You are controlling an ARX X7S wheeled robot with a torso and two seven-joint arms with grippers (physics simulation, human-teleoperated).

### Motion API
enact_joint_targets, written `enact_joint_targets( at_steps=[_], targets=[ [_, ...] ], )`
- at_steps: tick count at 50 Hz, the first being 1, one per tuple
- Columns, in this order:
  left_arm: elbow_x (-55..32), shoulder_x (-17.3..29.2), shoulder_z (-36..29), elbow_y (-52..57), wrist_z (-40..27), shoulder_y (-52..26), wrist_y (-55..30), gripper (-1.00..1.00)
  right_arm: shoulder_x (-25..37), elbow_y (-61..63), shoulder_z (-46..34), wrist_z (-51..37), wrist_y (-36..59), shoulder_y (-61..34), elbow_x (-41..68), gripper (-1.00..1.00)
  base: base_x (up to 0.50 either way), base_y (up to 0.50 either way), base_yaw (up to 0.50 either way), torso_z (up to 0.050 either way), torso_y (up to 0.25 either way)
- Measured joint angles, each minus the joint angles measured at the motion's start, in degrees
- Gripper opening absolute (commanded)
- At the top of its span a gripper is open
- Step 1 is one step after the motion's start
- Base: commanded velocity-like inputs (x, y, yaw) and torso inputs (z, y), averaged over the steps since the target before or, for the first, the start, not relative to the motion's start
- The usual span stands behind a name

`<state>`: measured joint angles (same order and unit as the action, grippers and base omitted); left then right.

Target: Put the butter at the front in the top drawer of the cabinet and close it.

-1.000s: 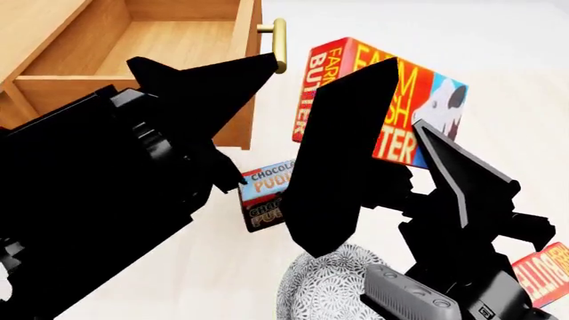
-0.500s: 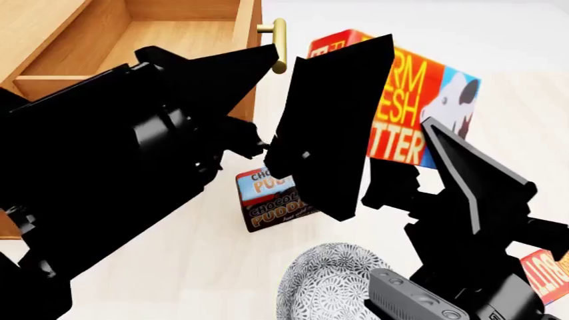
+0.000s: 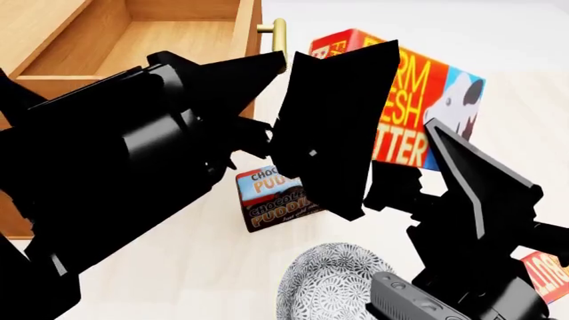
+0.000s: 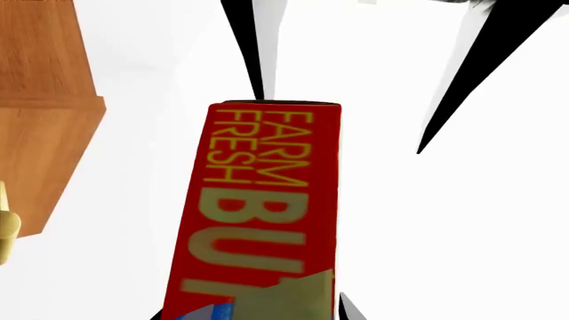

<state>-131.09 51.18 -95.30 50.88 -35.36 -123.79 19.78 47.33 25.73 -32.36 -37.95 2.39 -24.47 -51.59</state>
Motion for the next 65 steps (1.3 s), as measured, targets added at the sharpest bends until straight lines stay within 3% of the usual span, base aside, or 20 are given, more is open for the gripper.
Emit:
enact_joint_targets(
  at_steps=[65],
  targets=[
    [1.42,0.66,1.44,-3.99,2.99,6.78,-2.52,1.00,-0.63,0.36,-0.17,1.34,-0.48,-0.39,0.90,-1.00,0.00,0.00,0.00,0.000,0.001]
  ],
)
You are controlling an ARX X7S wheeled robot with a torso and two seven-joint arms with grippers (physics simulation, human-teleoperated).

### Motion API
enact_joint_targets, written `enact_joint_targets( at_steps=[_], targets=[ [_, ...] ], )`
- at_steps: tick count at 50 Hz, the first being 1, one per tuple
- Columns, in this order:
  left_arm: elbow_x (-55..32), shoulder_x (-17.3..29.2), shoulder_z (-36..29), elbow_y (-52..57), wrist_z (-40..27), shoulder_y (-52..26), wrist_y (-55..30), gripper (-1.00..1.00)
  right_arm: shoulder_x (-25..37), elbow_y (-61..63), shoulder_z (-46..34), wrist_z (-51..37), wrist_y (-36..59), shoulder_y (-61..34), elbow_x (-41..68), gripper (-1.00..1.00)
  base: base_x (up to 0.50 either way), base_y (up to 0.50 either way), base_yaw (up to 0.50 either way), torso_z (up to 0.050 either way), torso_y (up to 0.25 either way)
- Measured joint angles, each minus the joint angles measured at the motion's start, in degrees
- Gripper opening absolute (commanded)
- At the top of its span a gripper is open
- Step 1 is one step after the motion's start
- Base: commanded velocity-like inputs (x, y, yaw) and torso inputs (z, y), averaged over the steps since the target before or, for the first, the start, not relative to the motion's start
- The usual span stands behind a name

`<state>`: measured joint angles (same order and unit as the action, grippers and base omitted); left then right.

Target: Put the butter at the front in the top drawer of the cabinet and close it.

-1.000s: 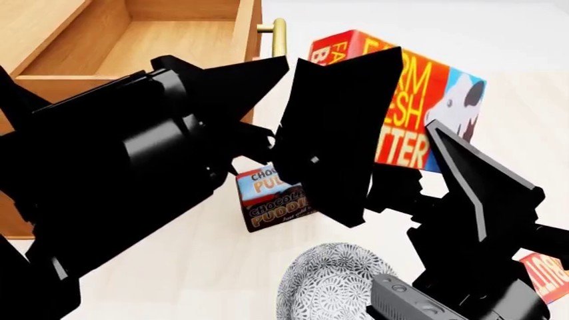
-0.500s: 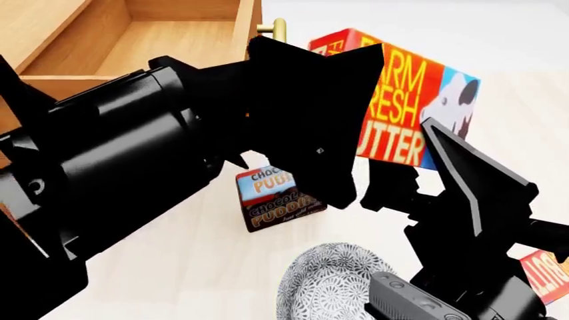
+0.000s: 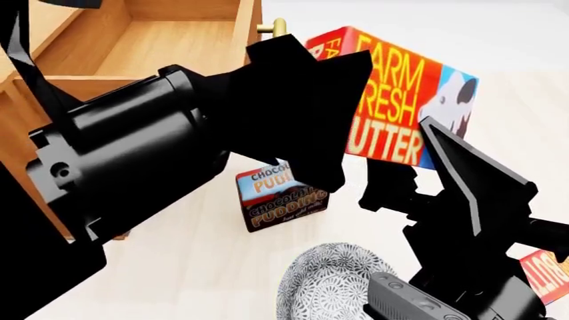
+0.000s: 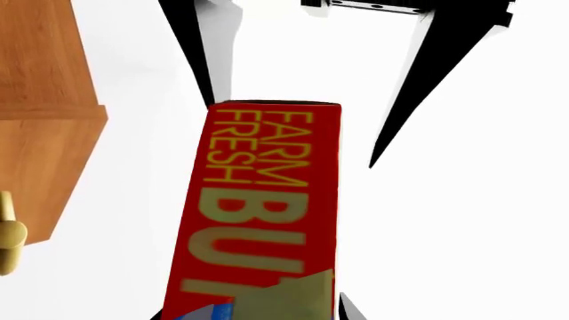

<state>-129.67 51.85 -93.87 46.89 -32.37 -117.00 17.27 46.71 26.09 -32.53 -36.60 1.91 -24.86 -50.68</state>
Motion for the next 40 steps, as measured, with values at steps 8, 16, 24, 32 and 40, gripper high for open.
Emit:
enact_joint_targets(
  at_steps=[8,16,24,32,40],
  targets=[
    [0.07,-0.37,-0.04,-1.03,0.63,1.03,-0.29,1.00,-0.03,0.14,0.05,0.15,-0.02,0.00,0.14,-1.00,0.00,0.00,0.00,0.000,0.000],
    [0.11,-0.96,-0.06,-2.01,1.04,1.90,-0.67,1.00,-0.02,0.19,0.10,0.06,-0.06,0.14,0.24,-1.00,0.00,0.00,0.00,0.000,0.001],
    [0.16,-1.57,-0.01,-2.73,1.25,2.62,-1.01,1.00,0.04,0.27,0.22,-0.17,-0.06,0.46,0.34,-1.00,0.00,0.00,0.00,0.001,0.001],
    [0.26,-1.97,0.26,-3.34,1.59,3.15,-1.39,1.00,0.06,0.28,0.32,-0.23,-0.02,0.73,0.57,-1.00,0.00,0.00,0.00,0.000,0.001],
    [0.29,-2.39,0.60,-4.10,2.14,3.65,-1.77,1.00,0.10,0.42,0.46,0.01,0.06,0.86,0.94,-1.00,0.00,0.00,0.00,0.000,0.000]
  ],
)
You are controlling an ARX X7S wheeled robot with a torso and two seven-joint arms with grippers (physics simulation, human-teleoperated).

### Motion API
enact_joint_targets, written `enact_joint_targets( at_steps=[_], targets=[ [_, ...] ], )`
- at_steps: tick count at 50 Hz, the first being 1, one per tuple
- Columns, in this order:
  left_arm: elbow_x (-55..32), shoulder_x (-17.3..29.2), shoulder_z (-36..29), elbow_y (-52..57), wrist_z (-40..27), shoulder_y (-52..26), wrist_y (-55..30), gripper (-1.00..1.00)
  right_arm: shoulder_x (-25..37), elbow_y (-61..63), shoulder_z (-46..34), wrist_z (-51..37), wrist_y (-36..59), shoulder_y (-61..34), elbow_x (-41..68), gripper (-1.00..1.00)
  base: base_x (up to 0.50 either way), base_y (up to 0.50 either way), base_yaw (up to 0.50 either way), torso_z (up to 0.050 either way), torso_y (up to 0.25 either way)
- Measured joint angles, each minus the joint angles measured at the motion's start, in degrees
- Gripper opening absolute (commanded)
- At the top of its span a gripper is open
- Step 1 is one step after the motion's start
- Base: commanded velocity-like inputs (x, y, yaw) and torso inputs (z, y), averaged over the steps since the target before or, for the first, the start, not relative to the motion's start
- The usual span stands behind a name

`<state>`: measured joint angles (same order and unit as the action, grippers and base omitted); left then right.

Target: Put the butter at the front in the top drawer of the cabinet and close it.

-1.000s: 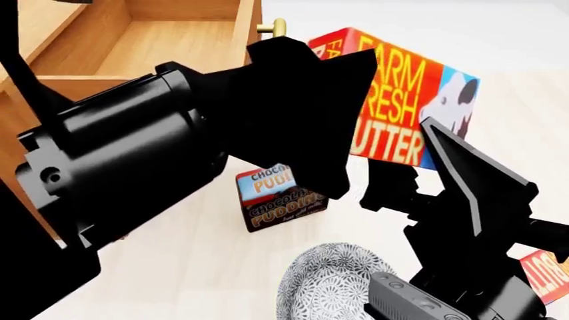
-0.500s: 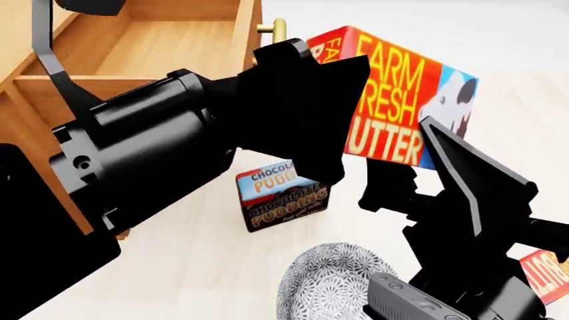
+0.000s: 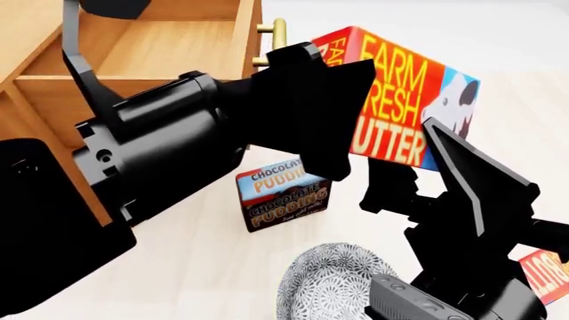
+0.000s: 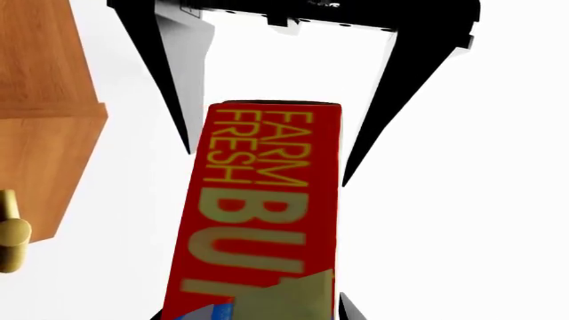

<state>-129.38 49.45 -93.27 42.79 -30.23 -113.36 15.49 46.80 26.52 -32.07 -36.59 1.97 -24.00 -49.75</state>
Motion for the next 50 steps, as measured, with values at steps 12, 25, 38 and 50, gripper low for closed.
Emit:
enact_joint_targets(
  at_steps=[12,25,38,50],
  targets=[
    [-0.05,-1.10,0.37,-1.34,1.12,1.01,-0.58,1.00,0.11,0.34,0.19,0.38,0.13,0.24,0.41,-1.00,0.00,0.00,0.00,0.001,0.001],
    [-0.20,-2.28,0.55,-2.84,2.71,2.34,-1.21,1.00,0.07,0.20,0.21,0.41,0.01,0.34,0.74,-1.00,0.00,0.00,0.00,0.000,0.001],
    [-0.30,-3.07,0.78,-3.96,4.22,3.39,-1.81,1.00,-0.09,0.31,0.22,0.59,-0.04,0.26,0.84,-1.00,0.00,0.00,0.00,0.001,0.001],
    [-0.09,-3.93,0.95,-4.89,5.13,4.16,-2.30,1.00,-0.01,0.52,0.41,0.54,0.05,0.63,1.02,-1.00,0.00,0.00,0.00,0.000,0.001]
  ],
)
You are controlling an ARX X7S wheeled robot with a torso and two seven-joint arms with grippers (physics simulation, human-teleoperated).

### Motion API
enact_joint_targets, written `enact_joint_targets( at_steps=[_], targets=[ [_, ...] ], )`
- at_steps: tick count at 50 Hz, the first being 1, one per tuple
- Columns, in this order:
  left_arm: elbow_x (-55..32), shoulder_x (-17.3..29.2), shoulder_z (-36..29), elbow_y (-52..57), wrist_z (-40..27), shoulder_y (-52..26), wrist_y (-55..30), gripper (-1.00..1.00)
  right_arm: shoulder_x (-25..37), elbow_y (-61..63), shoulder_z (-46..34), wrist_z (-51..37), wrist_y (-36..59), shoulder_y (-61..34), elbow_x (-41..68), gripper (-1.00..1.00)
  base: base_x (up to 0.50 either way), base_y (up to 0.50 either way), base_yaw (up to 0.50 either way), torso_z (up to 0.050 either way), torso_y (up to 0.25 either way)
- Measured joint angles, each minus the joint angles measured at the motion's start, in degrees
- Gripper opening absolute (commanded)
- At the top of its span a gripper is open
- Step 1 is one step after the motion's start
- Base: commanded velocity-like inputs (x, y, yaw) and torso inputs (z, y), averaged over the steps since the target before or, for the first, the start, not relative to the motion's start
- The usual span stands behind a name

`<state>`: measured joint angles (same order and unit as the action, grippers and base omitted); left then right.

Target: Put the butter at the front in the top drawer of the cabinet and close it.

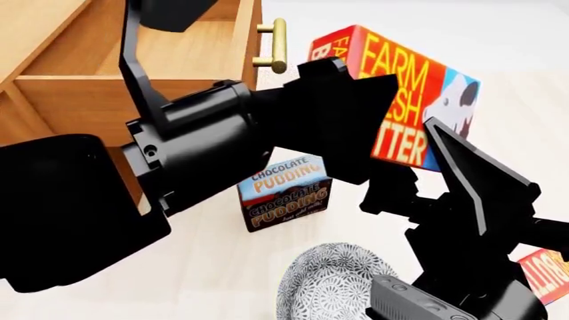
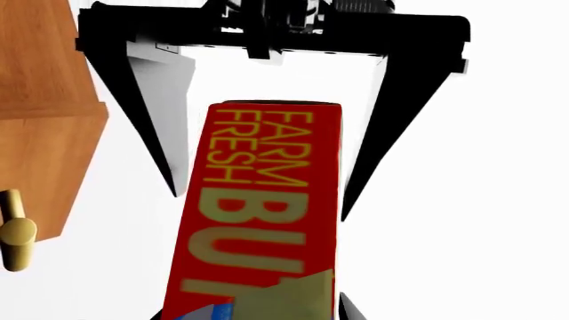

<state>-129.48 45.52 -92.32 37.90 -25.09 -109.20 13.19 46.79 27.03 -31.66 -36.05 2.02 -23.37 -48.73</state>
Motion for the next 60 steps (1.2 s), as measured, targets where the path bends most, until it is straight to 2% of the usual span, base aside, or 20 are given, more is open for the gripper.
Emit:
enact_joint_targets(
  at_steps=[49,50,60],
  targets=[
    [-1.93,-2.71,0.71,-5.95,1.94,-0.18,-4.21,1.00,-0.23,-1.38,-0.23,-0.01,-0.49,0.44,0.61,-1.00,0.00,0.00,0.00,0.000,0.001],
    [-1.87,-2.75,0.70,-6.06,1.90,-0.24,-4.36,-1.00,-0.23,-1.40,-0.23,0.01,-0.50,0.45,0.67,-1.00,0.00,0.00,0.00,0.000,0.000],
    [-0.08,-3.30,1.52,-6.45,1.97,-0.56,-5.65,-1.00,-0.44,-1.37,0.15,0.40,-0.67,0.55,0.71,-1.00,0.00,0.00,0.00,0.001,0.001]
  ],
)
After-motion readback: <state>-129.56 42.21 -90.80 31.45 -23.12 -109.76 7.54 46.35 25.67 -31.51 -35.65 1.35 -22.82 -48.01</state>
